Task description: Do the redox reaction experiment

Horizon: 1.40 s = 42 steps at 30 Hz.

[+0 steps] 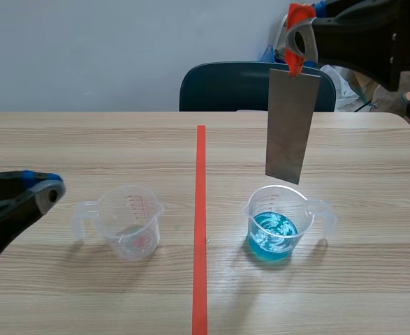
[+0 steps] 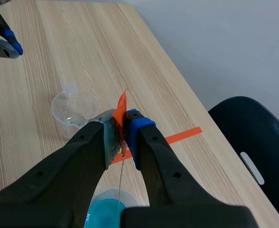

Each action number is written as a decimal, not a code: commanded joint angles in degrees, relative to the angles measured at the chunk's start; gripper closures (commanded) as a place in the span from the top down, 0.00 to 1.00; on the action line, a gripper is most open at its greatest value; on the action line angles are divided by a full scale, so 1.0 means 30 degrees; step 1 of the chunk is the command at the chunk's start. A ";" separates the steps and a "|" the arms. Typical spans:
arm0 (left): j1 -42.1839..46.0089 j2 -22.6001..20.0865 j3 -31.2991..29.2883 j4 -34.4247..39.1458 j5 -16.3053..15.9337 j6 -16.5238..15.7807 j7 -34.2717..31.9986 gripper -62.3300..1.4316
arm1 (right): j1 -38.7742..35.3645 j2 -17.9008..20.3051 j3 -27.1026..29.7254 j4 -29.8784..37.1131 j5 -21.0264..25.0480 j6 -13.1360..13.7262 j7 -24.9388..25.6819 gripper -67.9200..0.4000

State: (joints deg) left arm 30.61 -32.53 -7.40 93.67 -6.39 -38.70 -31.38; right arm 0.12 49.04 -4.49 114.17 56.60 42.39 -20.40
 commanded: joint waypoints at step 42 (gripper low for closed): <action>-1.0295 0.3810 1.3253 -0.2951 -0.2652 0.7723 0.6484 0.07 | 0.0277 0.0051 0.0262 0.0277 0.0211 0.0109 0.0204 0.01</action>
State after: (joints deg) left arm 0.30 -21.71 32.25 84.31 -13.80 -15.81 -11.29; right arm 0.12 49.04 -4.49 114.21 56.60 42.39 -20.43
